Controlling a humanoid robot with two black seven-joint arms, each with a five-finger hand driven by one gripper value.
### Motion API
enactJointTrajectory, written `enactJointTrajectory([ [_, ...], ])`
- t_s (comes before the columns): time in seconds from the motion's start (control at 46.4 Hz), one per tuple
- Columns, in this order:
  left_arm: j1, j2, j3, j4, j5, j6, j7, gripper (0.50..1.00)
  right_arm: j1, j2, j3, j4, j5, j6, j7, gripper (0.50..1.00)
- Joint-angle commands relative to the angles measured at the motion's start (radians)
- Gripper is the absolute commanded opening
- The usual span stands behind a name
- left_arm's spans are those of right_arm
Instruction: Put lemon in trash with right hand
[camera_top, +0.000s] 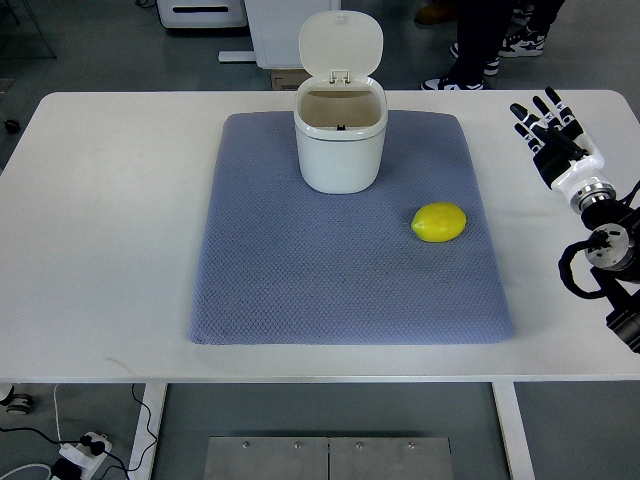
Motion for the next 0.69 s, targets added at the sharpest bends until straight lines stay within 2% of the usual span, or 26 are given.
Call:
enactJointTrajectory([
  [0.0, 0.002, 0.000, -0.001, 0.000, 0.000, 0.000, 0.000, 1.000, 0.001, 0.000, 0.000, 0.000, 0.001, 0.000, 0.000, 1.000],
  [0.668, 0.003, 0.000, 0.001, -0.001, 0.000, -0.002, 0.000, 1.000, 0.004, 0.009, 0.002, 0.000, 0.003, -0.001, 0.000, 1.000],
])
